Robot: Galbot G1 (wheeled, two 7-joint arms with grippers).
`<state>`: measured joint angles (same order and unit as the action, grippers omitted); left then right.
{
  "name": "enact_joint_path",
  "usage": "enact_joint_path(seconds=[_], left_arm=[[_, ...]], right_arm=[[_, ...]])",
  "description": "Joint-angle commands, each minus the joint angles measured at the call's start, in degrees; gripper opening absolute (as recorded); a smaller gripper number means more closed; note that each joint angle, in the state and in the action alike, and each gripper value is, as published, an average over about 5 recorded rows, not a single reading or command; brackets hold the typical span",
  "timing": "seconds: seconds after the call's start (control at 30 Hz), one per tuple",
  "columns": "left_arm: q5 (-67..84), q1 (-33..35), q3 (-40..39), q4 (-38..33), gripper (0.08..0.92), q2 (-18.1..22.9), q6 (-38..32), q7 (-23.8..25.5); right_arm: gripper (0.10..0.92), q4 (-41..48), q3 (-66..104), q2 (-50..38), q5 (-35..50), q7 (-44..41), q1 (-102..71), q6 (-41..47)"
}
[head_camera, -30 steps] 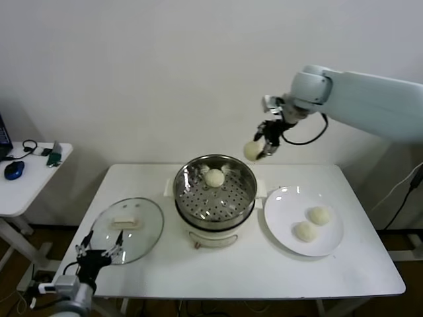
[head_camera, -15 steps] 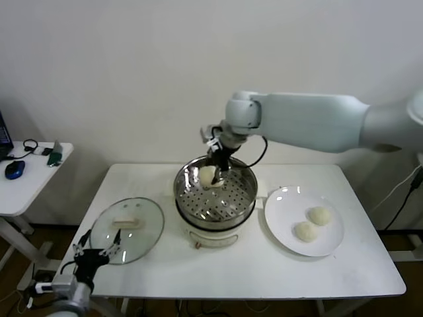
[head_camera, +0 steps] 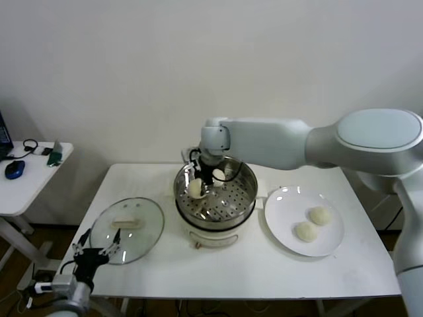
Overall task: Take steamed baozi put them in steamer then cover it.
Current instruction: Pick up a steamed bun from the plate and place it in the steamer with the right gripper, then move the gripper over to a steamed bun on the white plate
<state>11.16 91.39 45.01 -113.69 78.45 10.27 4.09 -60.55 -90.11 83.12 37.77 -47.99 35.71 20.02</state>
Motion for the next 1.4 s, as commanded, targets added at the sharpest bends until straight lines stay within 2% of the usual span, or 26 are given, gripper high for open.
enact_joint_path(seconds=[0.03,0.2,0.33,0.53,0.67,0.83,1.03,1.23,1.4], left_arm=[[0.0,0.1,-0.1,0.0,0.823,0.1,-0.2,0.0],[-0.1,0.2,-0.2,-0.3,0.823,0.4,-0.1,-0.1],[-0.2,0.2,-0.3,-0.6,0.823,0.6,0.1,0.0],[-0.5,0.0,-0.5,-0.8,0.823,0.5,0.4,0.1],[-0.5,0.1,-0.7,-0.7,0.823,0.3,0.4,0.1],[-0.9,0.2,-0.8,-0.8,0.823,0.5,0.3,0.1],[-1.7,0.2,-1.2,-1.4,0.823,1.3,0.5,0.3],[-2.1,0.2,-1.5,-1.3,0.823,1.6,0.4,0.2],[-2.1,0.4,-1.5,-1.3,0.823,1.6,0.3,0.2]], right_arm=[[0.752,3.2,-0.3,2.3,-1.2,0.7,-2.5,0.0],[0.803,2.2,0.6,1.2,-1.6,1.4,-2.1,-0.3],[0.822,-3.2,2.9,-3.9,0.0,-1.7,2.6,-1.1],[0.823,-11.9,-0.4,-18.6,8.2,-10.9,15.0,-4.1],[0.823,-16.8,-6.1,-29.9,8.7,-14.4,20.7,-6.0],[0.823,-21.9,-15.2,-43.6,-1.5,-14.7,22.4,-8.2],[0.823,-24.3,-19.4,-52.8,-11.9,-10.1,16.6,-7.1],[0.823,-22.6,-12.1,-54.2,-17.8,-5.6,5.5,-4.9],[0.823,-19.5,-3.7,-52.1,-19.3,-2.5,-4.4,-3.3]])
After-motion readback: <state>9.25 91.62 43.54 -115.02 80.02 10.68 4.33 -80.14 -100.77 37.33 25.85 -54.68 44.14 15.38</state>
